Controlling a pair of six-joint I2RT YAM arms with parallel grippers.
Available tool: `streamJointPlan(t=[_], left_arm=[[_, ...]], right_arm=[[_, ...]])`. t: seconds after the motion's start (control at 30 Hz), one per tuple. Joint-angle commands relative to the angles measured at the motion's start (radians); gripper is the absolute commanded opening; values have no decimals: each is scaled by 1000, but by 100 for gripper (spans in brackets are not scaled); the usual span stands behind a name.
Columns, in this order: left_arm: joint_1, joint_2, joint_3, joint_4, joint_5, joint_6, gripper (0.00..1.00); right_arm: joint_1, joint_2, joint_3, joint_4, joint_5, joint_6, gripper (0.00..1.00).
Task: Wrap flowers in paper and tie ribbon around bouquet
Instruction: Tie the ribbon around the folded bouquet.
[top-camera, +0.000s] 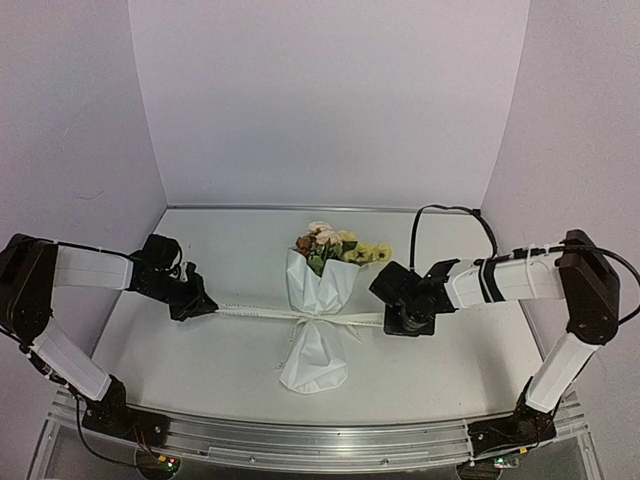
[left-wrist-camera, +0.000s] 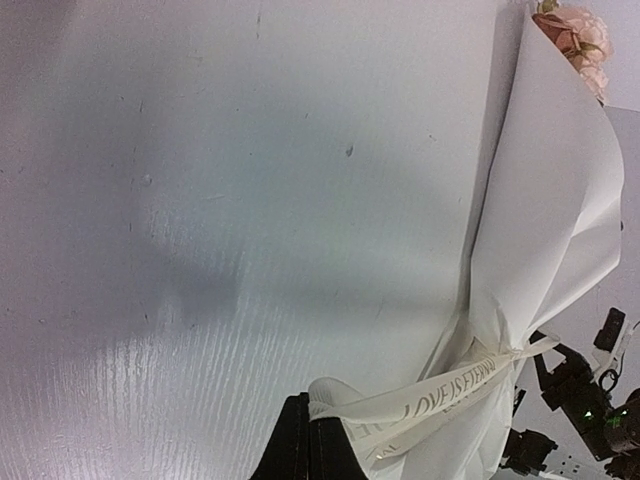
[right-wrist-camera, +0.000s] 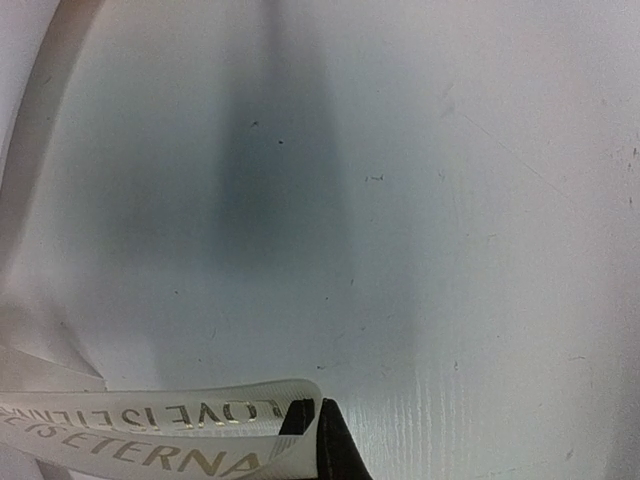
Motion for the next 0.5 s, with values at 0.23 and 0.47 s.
streamJointPlan(t=[0.23,0.47], left_arm=[[135,-16,-38,-17,-158,6,0],[136,-28,-41,-8,-143,16,0]], right_arm=[[-119,-81,-126,-246,125,18,0],[-125,-88,-133,-228,111,19,0]])
